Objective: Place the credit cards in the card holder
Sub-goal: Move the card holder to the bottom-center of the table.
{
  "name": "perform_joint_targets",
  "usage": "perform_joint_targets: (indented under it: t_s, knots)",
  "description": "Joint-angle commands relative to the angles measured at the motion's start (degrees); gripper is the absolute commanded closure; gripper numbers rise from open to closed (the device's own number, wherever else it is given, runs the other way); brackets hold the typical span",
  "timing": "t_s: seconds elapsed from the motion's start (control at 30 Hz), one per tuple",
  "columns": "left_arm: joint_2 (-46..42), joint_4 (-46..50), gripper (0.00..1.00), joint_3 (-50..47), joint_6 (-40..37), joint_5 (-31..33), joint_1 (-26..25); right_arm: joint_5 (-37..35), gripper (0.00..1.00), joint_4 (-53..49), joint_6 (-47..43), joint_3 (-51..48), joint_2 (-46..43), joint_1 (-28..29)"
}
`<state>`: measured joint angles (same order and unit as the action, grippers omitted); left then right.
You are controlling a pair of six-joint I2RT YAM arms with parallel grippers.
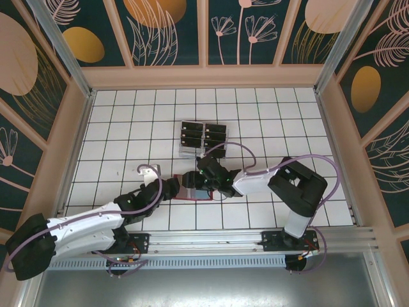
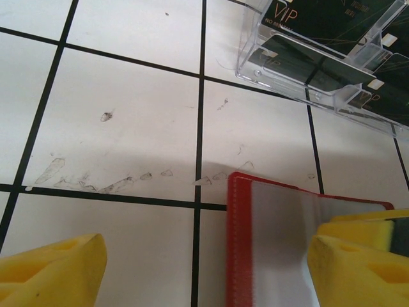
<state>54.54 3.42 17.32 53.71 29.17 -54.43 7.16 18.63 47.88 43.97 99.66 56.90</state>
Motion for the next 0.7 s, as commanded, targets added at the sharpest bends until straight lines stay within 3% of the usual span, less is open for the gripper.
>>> perform_joint_targets:
  t_s: [0.0,0.33,0.47,0.67]
  knots:
    - [1.19,-1.83,0.17,1.05,0.63,0.54,0.19,-1.08,0.42,-6.59,-2.92,-1.96,-0.52,-1.01]
    - [5.69,-4.59,0.12,1.04,0.98,-0.31,0.12,-0.66,0.42,-5.93,-4.93,-0.7,-2.03,-2.66]
    - [6.62,-4.83,0.01,2.01,0.72,0.26,0.17,-0.36,0.41,-6.72,-8.82,0.36,-9.21,-3.04]
    - [6.8,-4.26,0.02,4.98,-1.33,3.87,0.42,-2.55,0.41,-15.99,-16.98,4.38,-17.61,-8.28]
